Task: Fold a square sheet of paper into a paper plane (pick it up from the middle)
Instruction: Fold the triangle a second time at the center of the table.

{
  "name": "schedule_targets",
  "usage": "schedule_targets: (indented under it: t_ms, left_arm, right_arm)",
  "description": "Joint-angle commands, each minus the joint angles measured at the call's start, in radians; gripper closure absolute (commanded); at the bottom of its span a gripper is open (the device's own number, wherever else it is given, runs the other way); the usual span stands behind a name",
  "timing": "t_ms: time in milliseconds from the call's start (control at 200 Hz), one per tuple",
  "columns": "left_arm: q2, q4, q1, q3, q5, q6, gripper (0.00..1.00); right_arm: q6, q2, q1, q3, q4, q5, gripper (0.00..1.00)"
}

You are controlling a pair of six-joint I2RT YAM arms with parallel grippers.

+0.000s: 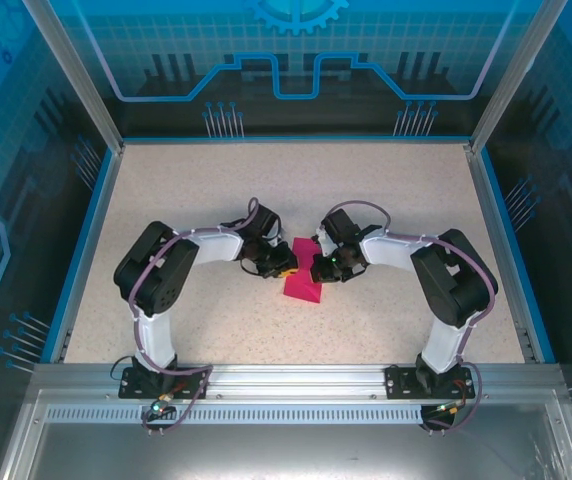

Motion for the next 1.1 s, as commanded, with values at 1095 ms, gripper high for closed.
schedule_targets:
  t_ms: [1095]
  left_arm:
    - [0.035,-0.13,-0.076,0.044,-0.071,0.099,0.98]
  right_arm:
    - [-0.032,-0.128,0.015,0.01,-0.035,-0.02,1.0]
